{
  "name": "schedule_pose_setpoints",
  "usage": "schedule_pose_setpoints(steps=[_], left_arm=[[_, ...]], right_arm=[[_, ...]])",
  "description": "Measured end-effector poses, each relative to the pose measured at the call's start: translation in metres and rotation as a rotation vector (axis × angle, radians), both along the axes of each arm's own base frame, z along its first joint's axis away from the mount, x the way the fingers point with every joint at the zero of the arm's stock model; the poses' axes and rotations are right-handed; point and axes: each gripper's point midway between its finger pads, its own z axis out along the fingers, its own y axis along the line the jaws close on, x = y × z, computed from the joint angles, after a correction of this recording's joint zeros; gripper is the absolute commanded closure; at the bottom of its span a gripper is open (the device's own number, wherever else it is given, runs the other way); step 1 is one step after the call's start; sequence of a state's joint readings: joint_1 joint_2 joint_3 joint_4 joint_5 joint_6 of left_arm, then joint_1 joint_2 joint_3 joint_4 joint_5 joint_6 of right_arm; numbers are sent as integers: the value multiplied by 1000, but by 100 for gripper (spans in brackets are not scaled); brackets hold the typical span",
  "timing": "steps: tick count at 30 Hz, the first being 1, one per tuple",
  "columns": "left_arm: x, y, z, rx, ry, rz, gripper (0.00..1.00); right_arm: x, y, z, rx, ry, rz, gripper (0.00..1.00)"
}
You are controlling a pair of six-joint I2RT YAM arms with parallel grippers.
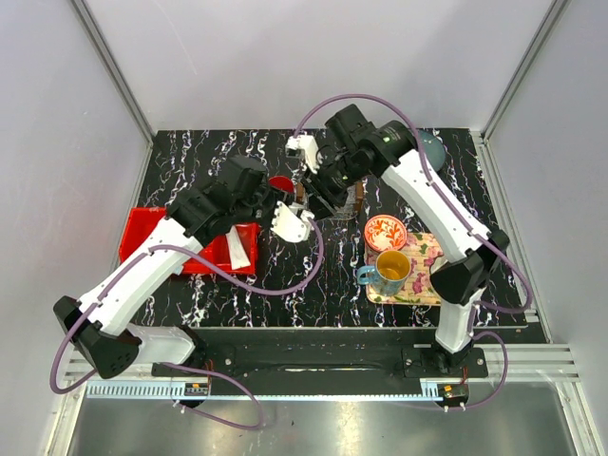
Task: Prepare toiletry sets of a toothbrush and toothpaste on the tray
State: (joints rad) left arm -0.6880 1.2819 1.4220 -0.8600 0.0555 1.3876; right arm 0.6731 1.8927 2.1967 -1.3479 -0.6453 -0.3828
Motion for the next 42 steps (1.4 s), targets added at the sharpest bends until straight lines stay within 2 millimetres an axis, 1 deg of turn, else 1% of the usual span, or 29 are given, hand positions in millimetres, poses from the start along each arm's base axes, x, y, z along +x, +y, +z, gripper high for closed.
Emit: schedule_pose_setpoints(steps=[3, 5, 11, 14, 17, 22, 28, 32, 34, 38, 42], left_arm=[[-2, 4, -9, -19, 36, 49, 100], [-4, 5, -11, -51, 57, 86, 100], [-4, 6, -3, -239, 109, 229, 100], [-3, 3, 1, -341, 142, 299, 100], [0, -1, 4, -446, 176, 367, 100], [8, -9, 14, -647, 224, 496, 100], [21, -13, 35, -876, 248, 627, 100], [23, -16, 41, -958, 274, 659, 100], [23, -19, 40, -986, 292, 668, 100], [23, -20, 36, -994, 306, 673, 100], [21, -22, 34, -996, 319, 669, 100]], right_arm=[[5, -7, 12, 24, -40, -37, 47], [13, -15, 20, 45, -70, -76, 45], [42, -46, 44, 120, -147, -236, 42], [53, -59, 51, 155, -168, -308, 39], [60, -66, 58, 194, -185, -361, 38], [62, -60, 76, 283, -213, -386, 34], [65, -49, 108, 416, -241, -387, 33], [62, -43, 119, 461, -220, -380, 32], [66, -38, 130, 495, -220, -372, 32], [72, -34, 130, 503, -206, -372, 31], [81, -29, 124, 499, -187, -379, 30]])
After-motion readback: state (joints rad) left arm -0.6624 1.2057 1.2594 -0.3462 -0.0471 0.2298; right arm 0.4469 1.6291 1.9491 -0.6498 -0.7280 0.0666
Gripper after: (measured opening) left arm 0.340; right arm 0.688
